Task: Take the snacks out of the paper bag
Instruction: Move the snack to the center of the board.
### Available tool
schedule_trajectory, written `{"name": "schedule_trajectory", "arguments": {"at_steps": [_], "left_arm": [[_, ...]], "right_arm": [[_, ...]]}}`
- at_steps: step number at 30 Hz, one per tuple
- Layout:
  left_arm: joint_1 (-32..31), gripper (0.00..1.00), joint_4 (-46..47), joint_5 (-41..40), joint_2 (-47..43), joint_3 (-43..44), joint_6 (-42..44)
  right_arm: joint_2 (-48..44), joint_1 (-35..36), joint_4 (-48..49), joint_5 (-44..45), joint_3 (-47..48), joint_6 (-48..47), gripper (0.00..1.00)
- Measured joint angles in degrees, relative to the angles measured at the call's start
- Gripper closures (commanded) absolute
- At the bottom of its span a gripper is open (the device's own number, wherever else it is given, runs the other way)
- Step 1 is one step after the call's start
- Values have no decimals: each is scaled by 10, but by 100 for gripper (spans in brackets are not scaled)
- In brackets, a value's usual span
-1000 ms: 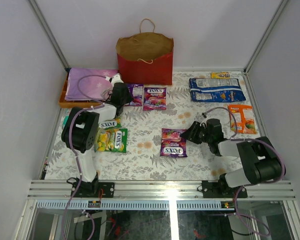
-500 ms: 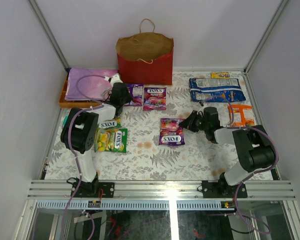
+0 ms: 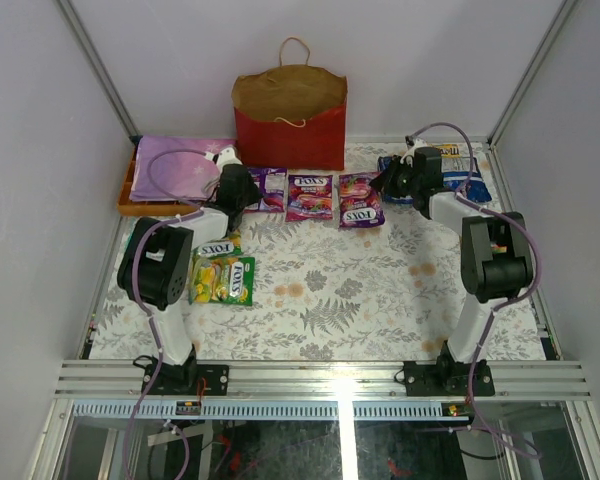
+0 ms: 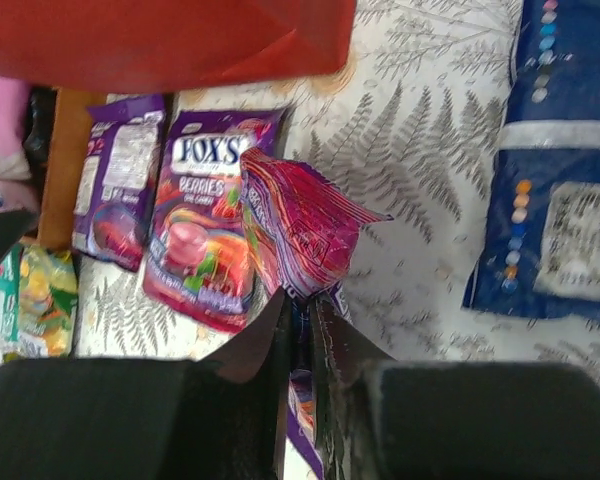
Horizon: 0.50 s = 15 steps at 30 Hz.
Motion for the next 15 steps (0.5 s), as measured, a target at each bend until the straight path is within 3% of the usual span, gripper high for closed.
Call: {"name": "schedule_trajectory", "arguments": {"at_steps": [5,8,9,12,14,15], "left_arm": [[7,100,0,0,-9,-7,0],[9,100,0,0,-14,-9,0],[10,100,0,1,-16,-9,-1],[11,100,0,4,-22,-9,-1],[11,100,-4,5,-28,-9,-1],[11,100,-8,5,-32,-9,-1]], "right_arm": [[73,-12,-42,-3,91,-18,89],[110,-17,-57,-5,137,-22,80],[122,-18,-58,-6,152,-23,73],[147,-20,-57,-9,173,-19,26],[157,-21,-59,-9,181,-20,2],[158,-21,-61,-7,181,-18,0]]}}
